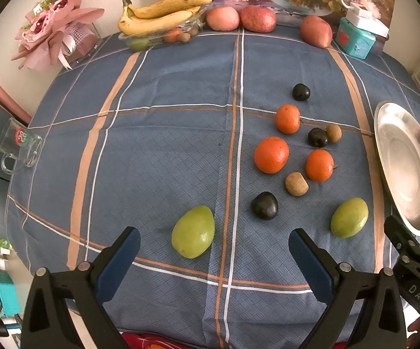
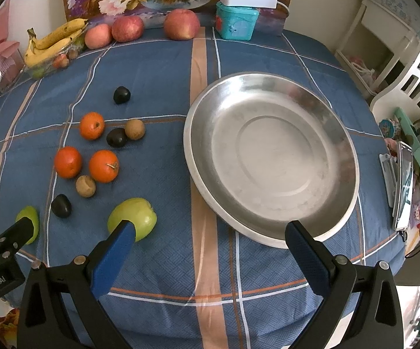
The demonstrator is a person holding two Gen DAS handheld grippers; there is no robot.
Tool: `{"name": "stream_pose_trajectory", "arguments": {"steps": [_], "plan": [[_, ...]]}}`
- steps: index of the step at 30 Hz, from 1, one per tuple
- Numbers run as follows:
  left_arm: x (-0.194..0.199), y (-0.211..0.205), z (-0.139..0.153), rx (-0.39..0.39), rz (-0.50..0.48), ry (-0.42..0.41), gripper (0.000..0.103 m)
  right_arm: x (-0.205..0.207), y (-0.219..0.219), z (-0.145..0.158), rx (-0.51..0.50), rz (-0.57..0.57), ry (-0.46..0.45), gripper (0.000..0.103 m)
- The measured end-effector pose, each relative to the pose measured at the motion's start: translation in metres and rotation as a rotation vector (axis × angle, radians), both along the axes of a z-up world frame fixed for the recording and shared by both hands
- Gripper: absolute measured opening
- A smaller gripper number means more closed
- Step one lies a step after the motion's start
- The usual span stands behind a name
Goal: Organize fruits
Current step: 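Grasp a green mango with the left tool while the right tool grasps a green pear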
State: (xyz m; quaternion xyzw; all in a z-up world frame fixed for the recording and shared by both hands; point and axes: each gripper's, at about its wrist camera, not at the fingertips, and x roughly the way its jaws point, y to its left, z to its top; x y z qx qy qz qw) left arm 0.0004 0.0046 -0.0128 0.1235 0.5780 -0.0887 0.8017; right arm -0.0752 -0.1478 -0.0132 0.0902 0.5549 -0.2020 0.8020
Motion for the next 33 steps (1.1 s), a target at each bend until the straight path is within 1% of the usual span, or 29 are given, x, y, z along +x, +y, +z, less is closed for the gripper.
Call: {"name": "stream_pose_trajectory", "arguments": {"steps": [3, 4, 6, 8, 10, 12, 14, 15, 18, 20, 22, 26, 29, 30, 31, 32, 33], "plan": [[0.003, 0.001, -0.002, -0.004, 0.008, 0.014, 0.103, 0.001, 0.002, -0.001, -0.008, 0.005, 0.007, 0.102], [0.006, 0.003, -0.003, -0.018, 0.018, 0.027, 0.103, 0.002, 0.004, -0.001, -0.014, 0.011, 0.010, 0.102], [0.014, 0.014, -0.005, -0.046, 0.064, 0.045, 0.103, 0.006, 0.009, -0.004, -0.017, 0.034, 0.020, 0.102], [0.021, 0.023, -0.004, -0.055, 0.094, 0.038, 0.103, 0.011, 0.015, -0.005, -0.018, 0.058, 0.025, 0.102], [0.028, 0.033, -0.004, -0.053, 0.119, 0.023, 0.103, 0.016, 0.022, -0.007, 0.001, 0.081, 0.022, 0.102], [0.032, 0.038, -0.006, -0.044, 0.123, 0.026, 0.103, 0.021, 0.027, -0.009, 0.038, 0.100, 0.019, 0.102], [0.037, 0.043, -0.015, -0.059, 0.117, 0.069, 0.103, 0.027, 0.034, -0.014, 0.064, 0.122, 0.031, 0.102], [0.040, 0.044, -0.023, -0.080, 0.112, 0.115, 0.103, 0.030, 0.037, -0.016, 0.068, 0.131, 0.041, 0.102], [0.043, 0.048, -0.039, -0.114, 0.119, 0.204, 0.103, 0.040, 0.044, -0.030, 0.077, 0.145, 0.094, 0.102], [0.046, 0.050, -0.051, -0.096, 0.134, 0.243, 0.103, 0.045, 0.047, -0.039, 0.076, 0.155, 0.130, 0.102], [0.047, 0.050, -0.056, -0.093, 0.132, 0.258, 0.103, 0.051, 0.051, -0.049, 0.077, 0.169, 0.162, 0.102], [0.050, 0.043, -0.067, -0.040, 0.106, 0.266, 0.103, 0.059, 0.051, -0.068, 0.125, 0.163, 0.212, 0.102], [0.049, 0.040, -0.071, -0.019, 0.100, 0.277, 0.102, 0.062, 0.052, -0.074, 0.120, 0.166, 0.222, 0.102], [0.049, 0.040, -0.071, -0.017, 0.103, 0.274, 0.097, 0.063, 0.052, -0.073, 0.122, 0.169, 0.213, 0.102], [0.050, 0.039, -0.071, -0.019, 0.105, 0.272, 0.084, 0.064, 0.052, -0.071, 0.127, 0.172, 0.196, 0.102], [0.051, 0.038, -0.071, -0.026, 0.106, 0.274, 0.078, 0.067, 0.049, -0.068, 0.131, 0.176, 0.180, 0.102], [0.052, 0.039, -0.071, -0.034, 0.107, 0.280, 0.068, 0.068, 0.050, -0.066, 0.132, 0.182, 0.166, 0.102]]}}
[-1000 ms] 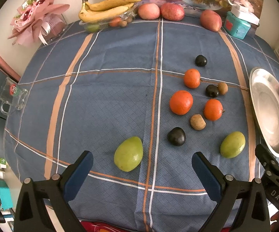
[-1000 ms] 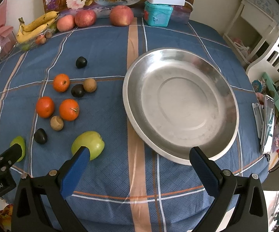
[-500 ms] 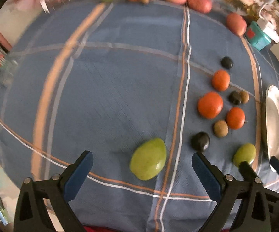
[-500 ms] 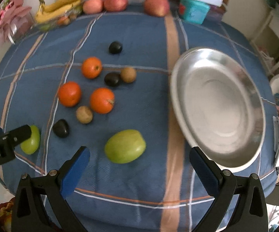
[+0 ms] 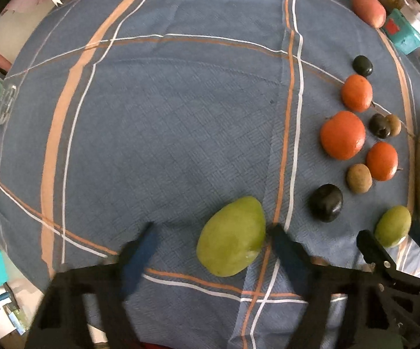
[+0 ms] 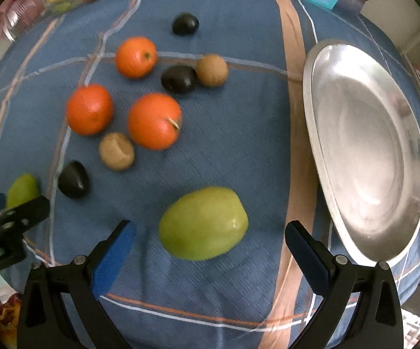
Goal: Organize fruits
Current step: 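Grasp a green mango with the left tool while the right tool grasps a green pear, then lower both green fruits into the steel bowl and open both tools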
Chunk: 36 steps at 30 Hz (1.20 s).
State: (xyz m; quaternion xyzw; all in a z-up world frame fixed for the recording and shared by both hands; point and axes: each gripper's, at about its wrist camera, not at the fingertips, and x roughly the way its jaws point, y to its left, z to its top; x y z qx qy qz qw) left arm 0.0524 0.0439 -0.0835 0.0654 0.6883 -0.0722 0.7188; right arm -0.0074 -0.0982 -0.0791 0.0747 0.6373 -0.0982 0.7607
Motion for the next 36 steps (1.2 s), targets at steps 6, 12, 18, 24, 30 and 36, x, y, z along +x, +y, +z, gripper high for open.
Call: {"name": "stream_pose_trajectory", "arguments": {"steps": [6, 12, 18, 24, 30, 36], "plan": [[0.000, -0.006, 0.001, -0.049, 0.000, 0.011, 0.046, -0.002, 0.014, 0.009, -0.032, 0.039, -0.046, 0.054], [0.004, 0.006, 0.001, -0.089, 0.035, 0.023, 0.046, -0.002, 0.002, 0.021, -0.003, 0.027, -0.067, 0.053], [0.008, 0.023, 0.009, -0.157, 0.075, -0.006, 0.046, 0.000, -0.003, 0.045, 0.035, 0.017, -0.140, 0.053], [0.009, 0.036, 0.031, -0.215, 0.102, -0.028, 0.046, -0.005, -0.015, 0.062, 0.005, -0.003, -0.184, 0.053], [0.003, 0.022, 0.067, -0.246, 0.072, -0.065, 0.046, -0.016, -0.042, 0.069, 0.009, -0.095, -0.242, 0.053], [-0.006, -0.032, 0.094, -0.271, -0.053, -0.090, 0.046, -0.045, -0.091, 0.077, -0.071, -0.309, -0.241, 0.053]]}}
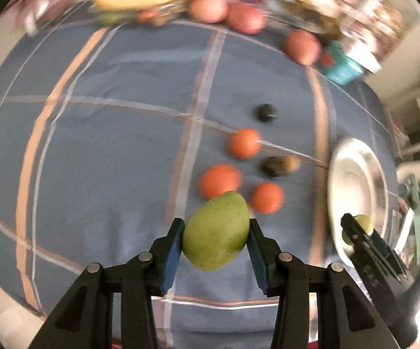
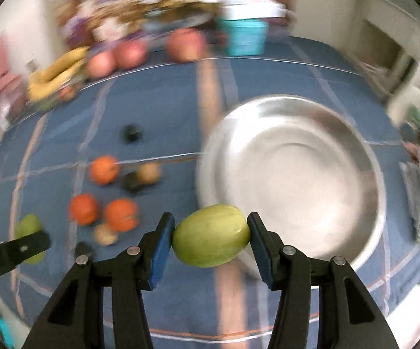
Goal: Organize fruits
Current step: 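Lower both green fruits into the steel bowl and open both tools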
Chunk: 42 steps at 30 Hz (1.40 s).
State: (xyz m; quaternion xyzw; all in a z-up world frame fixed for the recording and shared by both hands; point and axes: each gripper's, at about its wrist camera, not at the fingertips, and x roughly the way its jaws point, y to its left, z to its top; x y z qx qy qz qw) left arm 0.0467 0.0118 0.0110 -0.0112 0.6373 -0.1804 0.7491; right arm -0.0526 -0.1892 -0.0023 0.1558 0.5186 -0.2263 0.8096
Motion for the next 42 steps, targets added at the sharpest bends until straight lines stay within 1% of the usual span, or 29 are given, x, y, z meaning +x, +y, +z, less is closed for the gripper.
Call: {"name": "stream_pose_trajectory", "arguments": {"steps": [2, 5, 9, 12, 13, 16, 20, 21, 22, 23, 24, 25, 27, 28, 29, 31, 32, 33, 34, 37, 42], "plan": [[-0.009, -0.033, 0.008, -0.014, -0.063, -0.005, 0.046, -0.012, -0.020, -0.004, 0.007, -0.077, 0.013, 0.053], [-0.014, -0.075, 0.009, -0.042, -0.146, 0.007, 0.046, -0.024, -0.045, -0.011, 0.018, -0.159, 0.034, 0.053], [-0.024, -0.126, 0.002, -0.045, -0.244, 0.003, 0.046, -0.034, -0.059, -0.016, 0.034, -0.212, 0.050, 0.053], [-0.027, -0.150, -0.003, -0.048, -0.280, -0.005, 0.046, -0.040, -0.066, -0.021, 0.035, -0.239, 0.069, 0.053], [-0.024, -0.165, -0.008, -0.050, -0.293, -0.007, 0.046, -0.041, -0.068, -0.023, 0.036, -0.246, 0.075, 0.054], [-0.020, -0.180, -0.020, -0.066, -0.301, 0.005, 0.046, -0.044, -0.073, -0.028, 0.049, -0.255, 0.085, 0.054], [-0.018, -0.186, -0.025, -0.077, -0.303, 0.000, 0.047, -0.043, -0.080, -0.034, 0.060, -0.269, 0.086, 0.054], [-0.016, -0.187, -0.025, -0.081, -0.300, -0.006, 0.050, -0.040, -0.081, -0.036, 0.064, -0.270, 0.085, 0.054], [-0.015, -0.184, -0.023, -0.088, -0.294, -0.013, 0.062, -0.041, -0.081, -0.036, 0.066, -0.272, 0.080, 0.054], [-0.014, -0.182, -0.022, -0.092, -0.289, -0.018, 0.068, -0.040, -0.080, -0.034, 0.063, -0.272, 0.072, 0.056], [-0.013, -0.178, -0.020, -0.095, -0.282, -0.022, 0.072, -0.039, -0.079, -0.033, 0.058, -0.270, 0.065, 0.062], [-0.012, -0.175, -0.021, -0.095, -0.272, -0.022, 0.072, -0.038, -0.077, -0.030, 0.046, -0.264, 0.053, 0.067], [-0.010, -0.168, -0.022, -0.097, -0.256, -0.014, 0.073, -0.035, -0.074, -0.028, 0.009, -0.260, 0.060, 0.075], [-0.007, -0.161, -0.024, -0.095, -0.235, -0.008, 0.080, -0.035, -0.073, -0.027, 0.010, -0.253, 0.048, 0.077], [-0.005, -0.155, -0.024, -0.090, -0.216, -0.004, 0.084, -0.035, -0.072, -0.027, 0.019, -0.251, 0.039, 0.082], [0.001, -0.142, -0.025, -0.075, -0.171, -0.011, 0.103, -0.037, -0.069, -0.027, 0.032, -0.247, 0.025, 0.092], [0.005, -0.132, -0.025, -0.059, -0.141, -0.024, 0.103, -0.037, -0.068, -0.027, 0.022, -0.246, 0.023, 0.098], [0.007, -0.124, -0.024, -0.044, -0.117, -0.038, 0.103, -0.037, -0.066, -0.025, 0.005, -0.248, 0.021, 0.099], [0.010, -0.114, -0.024, -0.021, -0.096, -0.057, 0.103, -0.039, -0.065, -0.023, -0.015, -0.251, 0.020, 0.099], [0.015, -0.093, -0.021, 0.053, -0.053, -0.114, 0.103, -0.040, -0.061, -0.018, -0.021, -0.253, -0.011, 0.099], [0.012, -0.070, -0.023, 0.099, -0.049, -0.159, 0.103, -0.040, -0.048, -0.008, -0.055, -0.222, -0.043, 0.099]]}}
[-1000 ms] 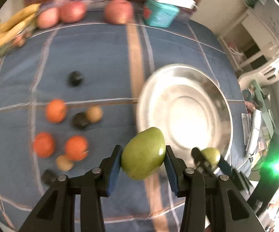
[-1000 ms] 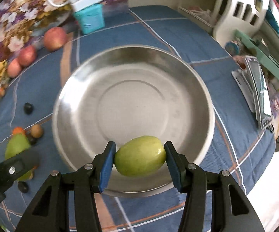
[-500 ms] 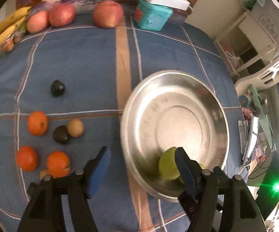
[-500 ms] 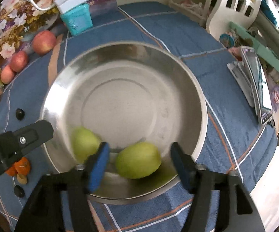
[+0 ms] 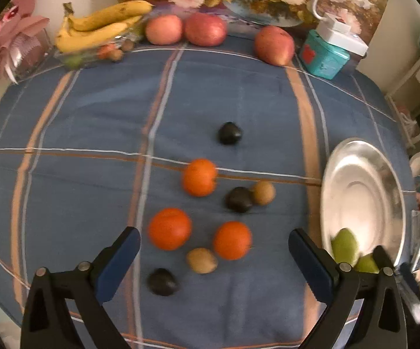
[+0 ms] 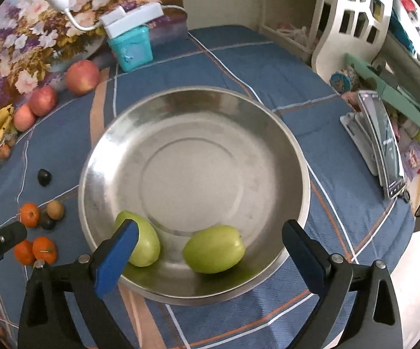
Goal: Organize fruits
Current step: 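Lower both green fruits into the steel bowl and open both tools, then grasp an orange persimmon with the left tool while the right tool grasps another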
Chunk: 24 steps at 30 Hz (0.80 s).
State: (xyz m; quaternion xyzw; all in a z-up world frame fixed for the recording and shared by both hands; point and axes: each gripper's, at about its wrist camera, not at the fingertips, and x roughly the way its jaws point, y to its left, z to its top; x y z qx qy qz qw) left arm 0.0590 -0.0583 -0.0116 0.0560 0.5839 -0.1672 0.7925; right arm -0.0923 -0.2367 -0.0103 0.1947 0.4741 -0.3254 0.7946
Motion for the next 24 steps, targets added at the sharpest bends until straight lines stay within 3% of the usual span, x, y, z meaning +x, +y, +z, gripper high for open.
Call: {"name": "stream_pose_trajectory", "arguments": {"steps": [6, 11, 17, 24], "plan": [[0.008, 0.051, -0.007, -0.058, 0.132, 0.029, 0.103, 0.012, 0.029, 0.013, -0.023, 0.066, -0.034, 0.099], [0.014, 0.085, -0.002, -0.059, 0.226, -0.067, 0.103, 0.035, 0.057, 0.022, 0.026, 0.107, -0.032, 0.099], [0.031, 0.113, -0.012, -0.091, 0.322, -0.034, 0.103, 0.073, 0.095, 0.027, 0.068, 0.191, -0.015, 0.099], [0.038, 0.112, -0.021, -0.078, 0.263, 0.009, 0.103, 0.114, 0.119, 0.009, 0.159, 0.264, 0.002, 0.099]]}}
